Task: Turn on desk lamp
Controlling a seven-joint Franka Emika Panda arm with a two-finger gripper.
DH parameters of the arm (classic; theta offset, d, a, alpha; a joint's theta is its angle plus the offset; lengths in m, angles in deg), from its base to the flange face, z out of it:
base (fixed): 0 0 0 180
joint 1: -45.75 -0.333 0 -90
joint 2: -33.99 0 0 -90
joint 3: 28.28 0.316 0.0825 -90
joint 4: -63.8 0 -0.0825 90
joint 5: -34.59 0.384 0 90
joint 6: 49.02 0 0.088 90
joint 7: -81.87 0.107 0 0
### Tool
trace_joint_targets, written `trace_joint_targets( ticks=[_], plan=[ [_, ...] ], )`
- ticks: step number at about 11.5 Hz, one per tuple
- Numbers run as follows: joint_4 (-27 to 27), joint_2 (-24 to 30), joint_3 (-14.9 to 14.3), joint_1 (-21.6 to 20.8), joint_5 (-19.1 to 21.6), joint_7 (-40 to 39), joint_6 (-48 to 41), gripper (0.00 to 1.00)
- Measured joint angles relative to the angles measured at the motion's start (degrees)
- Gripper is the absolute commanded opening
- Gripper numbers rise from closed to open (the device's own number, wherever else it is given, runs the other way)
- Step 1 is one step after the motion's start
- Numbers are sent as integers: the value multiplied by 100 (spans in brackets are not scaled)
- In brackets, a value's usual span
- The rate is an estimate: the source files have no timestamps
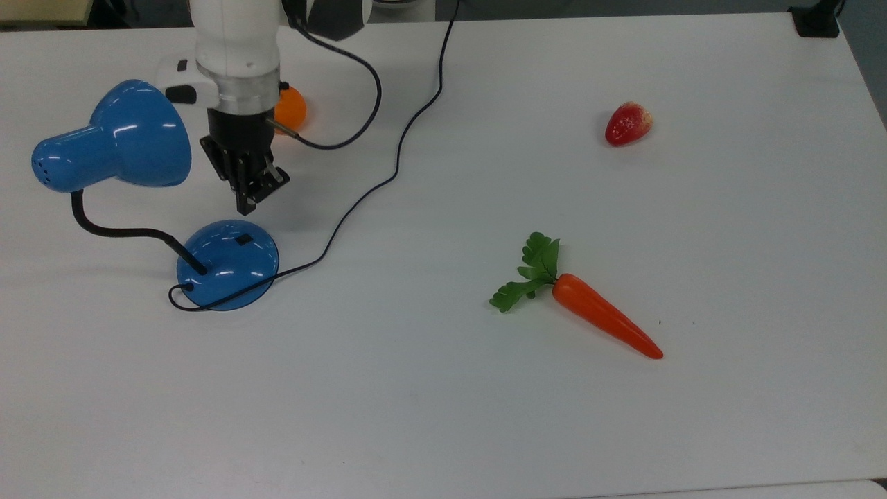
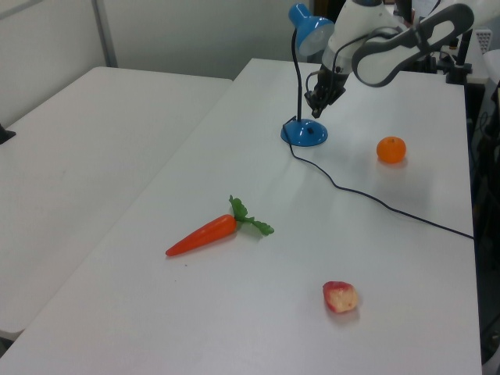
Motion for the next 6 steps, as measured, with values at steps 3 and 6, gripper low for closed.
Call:
trace_joint_targets(
  ticks=[3, 6],
  plan=[
    [-63, -187, 0, 0, -506, 539, 69, 4],
    [-148, -258, 0, 0, -786, 788, 69, 4]
  ],
)
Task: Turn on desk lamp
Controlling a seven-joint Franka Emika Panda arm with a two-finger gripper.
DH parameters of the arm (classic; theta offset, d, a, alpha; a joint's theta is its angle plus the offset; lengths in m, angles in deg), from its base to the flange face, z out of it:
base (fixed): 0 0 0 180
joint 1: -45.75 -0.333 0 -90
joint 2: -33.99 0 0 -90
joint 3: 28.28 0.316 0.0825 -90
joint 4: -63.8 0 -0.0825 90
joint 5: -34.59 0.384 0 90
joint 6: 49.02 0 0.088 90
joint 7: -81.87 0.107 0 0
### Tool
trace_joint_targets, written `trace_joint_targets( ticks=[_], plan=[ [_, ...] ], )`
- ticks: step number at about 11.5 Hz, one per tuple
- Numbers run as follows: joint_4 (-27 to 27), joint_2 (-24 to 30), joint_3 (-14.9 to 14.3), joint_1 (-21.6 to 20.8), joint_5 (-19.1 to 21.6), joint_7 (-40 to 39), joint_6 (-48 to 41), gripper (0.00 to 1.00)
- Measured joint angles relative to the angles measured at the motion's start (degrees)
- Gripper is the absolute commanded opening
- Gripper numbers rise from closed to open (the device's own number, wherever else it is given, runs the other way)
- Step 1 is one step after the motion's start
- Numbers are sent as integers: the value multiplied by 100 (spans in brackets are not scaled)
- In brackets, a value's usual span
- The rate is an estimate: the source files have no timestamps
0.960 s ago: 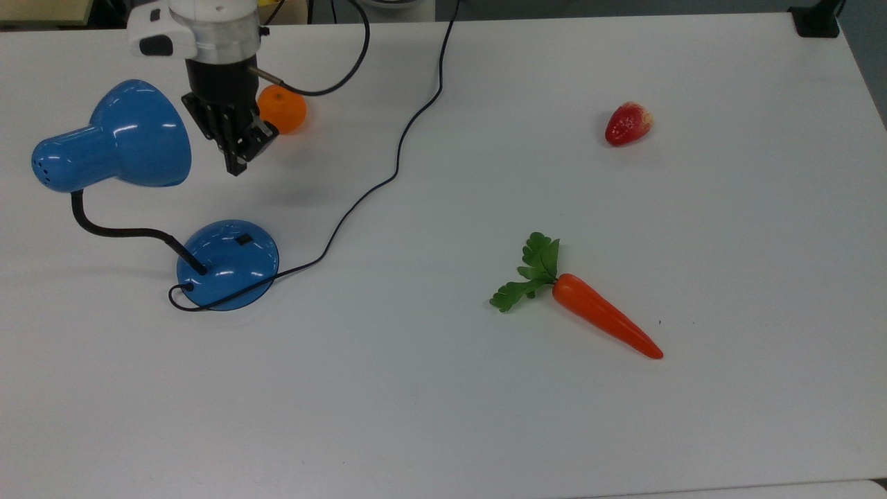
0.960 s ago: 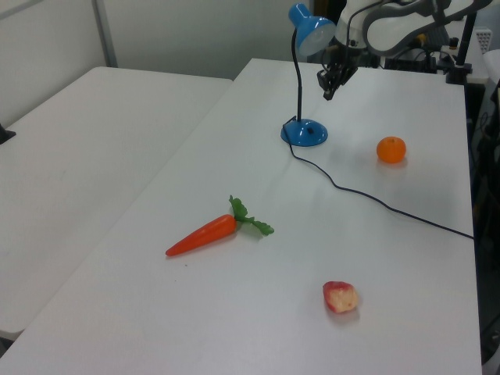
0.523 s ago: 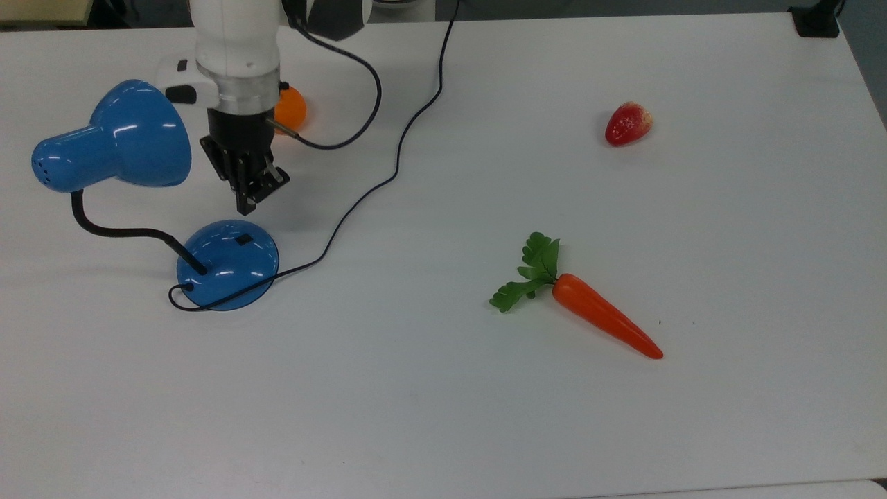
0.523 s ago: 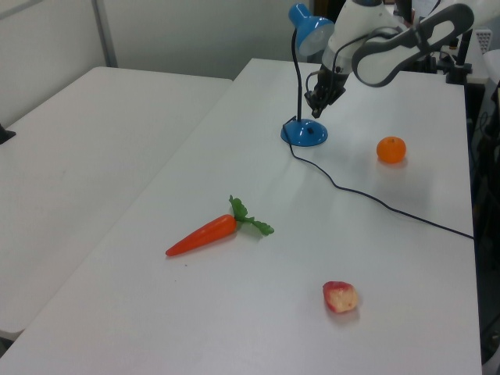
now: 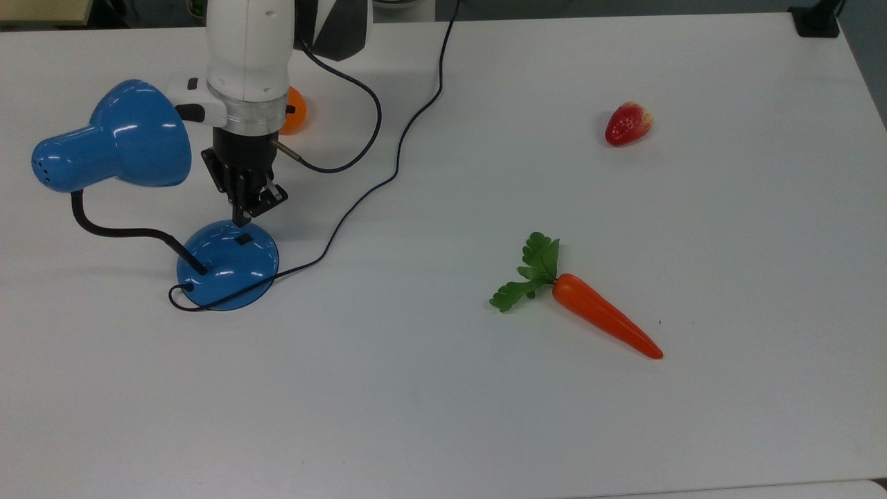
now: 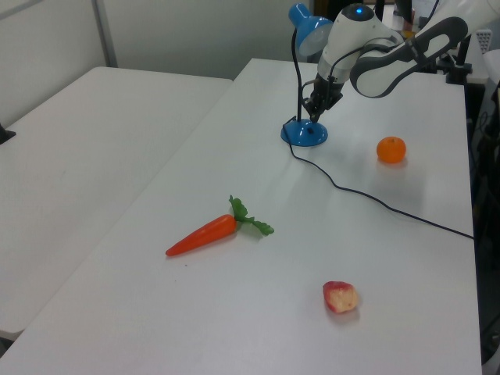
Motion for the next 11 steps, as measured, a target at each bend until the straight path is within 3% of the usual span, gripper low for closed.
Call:
trace_joint_targets(
  ticks=[5, 11],
  plan=[
    [-269, -340, 1, -2, -408, 456, 0, 4],
    [-405, -436, 1, -3, -415, 495, 0, 4]
  ],
)
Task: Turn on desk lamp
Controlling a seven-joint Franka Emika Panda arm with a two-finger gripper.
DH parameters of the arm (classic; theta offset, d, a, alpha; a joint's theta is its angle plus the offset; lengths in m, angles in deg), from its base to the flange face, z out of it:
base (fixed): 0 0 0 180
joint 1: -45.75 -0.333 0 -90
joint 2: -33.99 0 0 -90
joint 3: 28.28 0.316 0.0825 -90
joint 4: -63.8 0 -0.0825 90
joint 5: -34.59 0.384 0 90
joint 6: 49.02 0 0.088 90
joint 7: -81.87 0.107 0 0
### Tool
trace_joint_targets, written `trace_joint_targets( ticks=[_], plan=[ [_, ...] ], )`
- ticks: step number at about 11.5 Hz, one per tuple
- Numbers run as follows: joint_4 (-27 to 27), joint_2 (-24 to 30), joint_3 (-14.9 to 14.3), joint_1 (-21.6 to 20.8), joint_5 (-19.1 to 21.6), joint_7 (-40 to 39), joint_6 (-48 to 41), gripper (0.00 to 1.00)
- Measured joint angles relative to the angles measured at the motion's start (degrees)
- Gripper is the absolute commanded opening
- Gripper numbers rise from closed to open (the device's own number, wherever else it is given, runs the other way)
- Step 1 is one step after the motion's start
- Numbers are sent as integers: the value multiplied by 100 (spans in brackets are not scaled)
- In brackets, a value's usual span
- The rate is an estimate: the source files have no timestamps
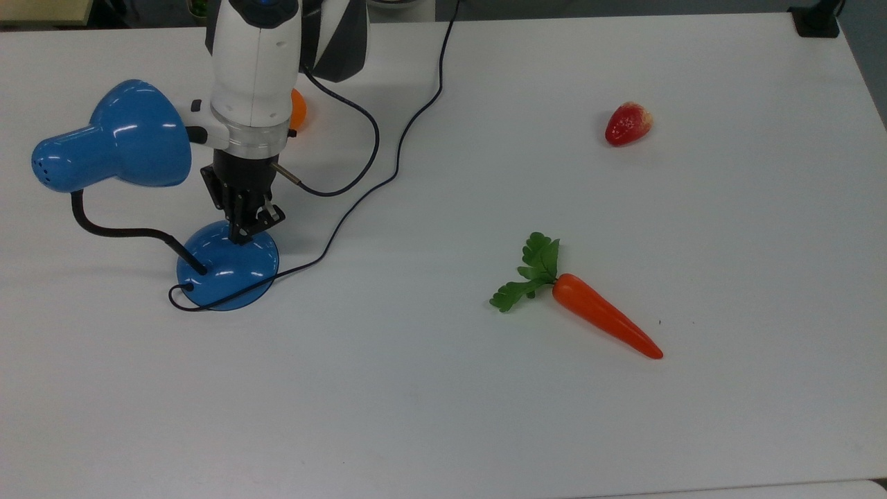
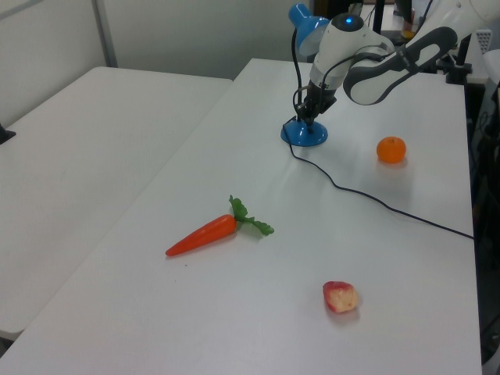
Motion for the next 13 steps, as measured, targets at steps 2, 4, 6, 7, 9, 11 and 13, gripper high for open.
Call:
trace_joint_targets(
  ticks=[2, 4, 6, 7, 9, 11, 13],
  plan=[
    [-73, -69, 0, 0, -37, 92, 0, 4],
    [-110, -141, 6, -14, -127, 196, 0, 5],
    [-121, -169, 7, -29, -131, 204, 0, 5],
    [-122, -173, 7, -35, -131, 204, 0, 5],
    [-122, -176, 7, -46, -131, 206, 0, 5],
    [-122, -177, 7, -50, -131, 208, 0, 5],
    [-123, -181, 7, -50, -131, 212, 0, 5]
  ],
)
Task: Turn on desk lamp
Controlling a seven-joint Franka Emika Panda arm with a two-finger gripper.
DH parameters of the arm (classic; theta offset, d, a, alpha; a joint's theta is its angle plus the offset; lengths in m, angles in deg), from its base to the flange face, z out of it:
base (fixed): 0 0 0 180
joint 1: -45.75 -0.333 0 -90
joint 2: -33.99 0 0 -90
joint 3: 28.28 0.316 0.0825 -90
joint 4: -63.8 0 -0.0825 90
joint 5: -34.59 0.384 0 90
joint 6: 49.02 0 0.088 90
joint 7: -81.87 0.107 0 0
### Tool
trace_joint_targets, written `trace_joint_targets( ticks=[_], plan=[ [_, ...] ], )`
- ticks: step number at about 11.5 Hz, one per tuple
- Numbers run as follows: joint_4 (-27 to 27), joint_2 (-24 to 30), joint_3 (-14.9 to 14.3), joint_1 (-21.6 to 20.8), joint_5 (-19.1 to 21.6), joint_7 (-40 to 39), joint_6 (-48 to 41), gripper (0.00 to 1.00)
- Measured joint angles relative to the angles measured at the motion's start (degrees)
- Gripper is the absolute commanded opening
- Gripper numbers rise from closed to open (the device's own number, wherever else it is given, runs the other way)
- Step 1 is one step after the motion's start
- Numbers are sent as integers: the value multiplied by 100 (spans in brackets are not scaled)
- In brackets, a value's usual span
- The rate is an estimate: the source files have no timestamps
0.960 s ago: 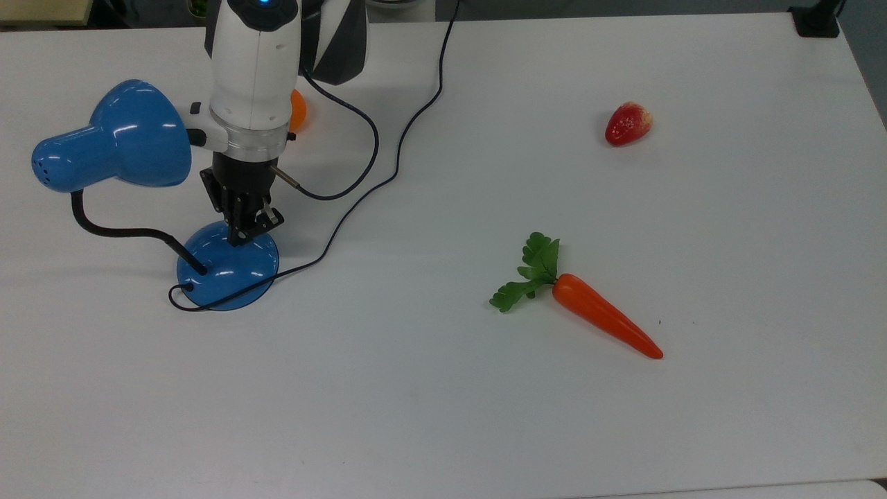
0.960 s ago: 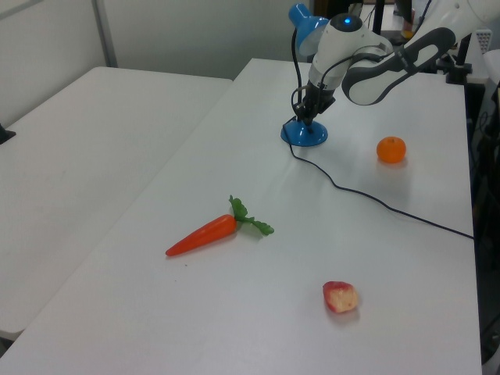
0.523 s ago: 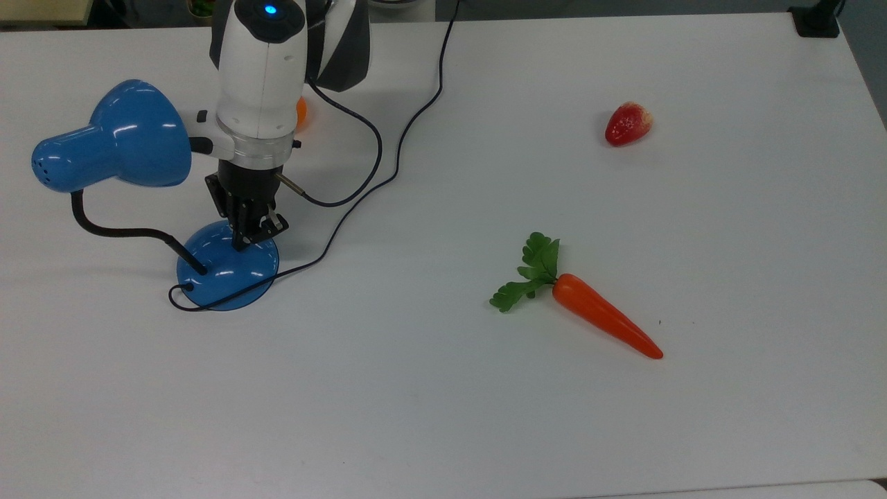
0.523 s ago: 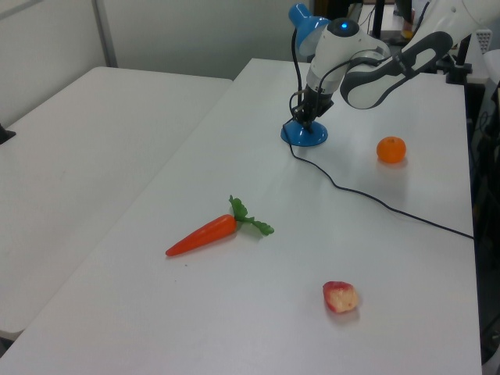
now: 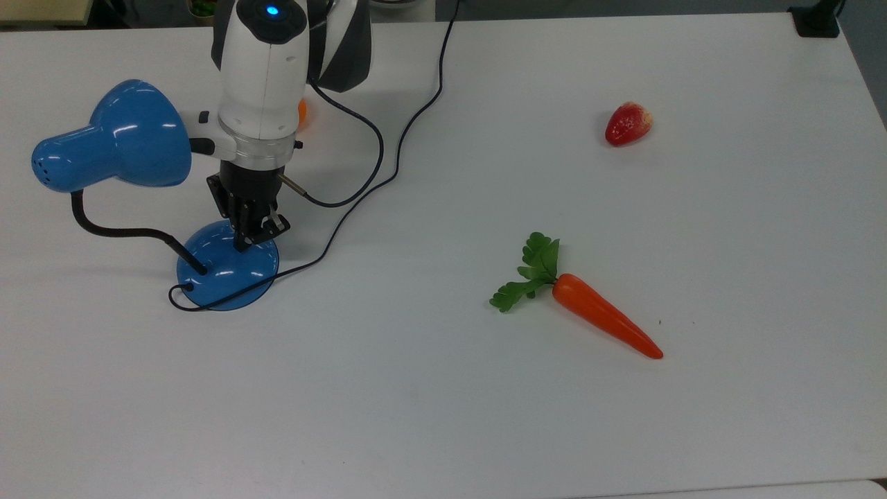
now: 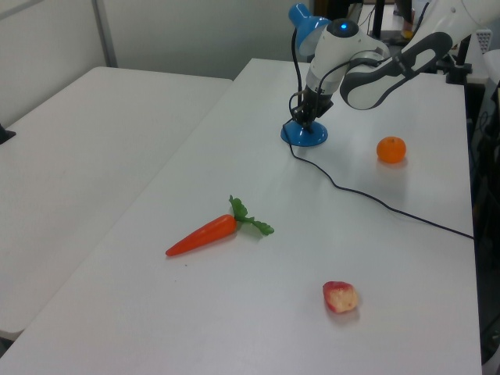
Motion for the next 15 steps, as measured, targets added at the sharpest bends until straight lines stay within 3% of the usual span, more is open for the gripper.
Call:
trace_joint_targets(
  ticks=[7, 11, 15],
  plan=[
    [-7, -45, 0, -15, -19, 83, 4, 5],
    [-11, -90, 1, -19, -569, 581, 114, 5],
    [-109, -160, 1, -12, -631, 627, 115, 5]
  ],
)
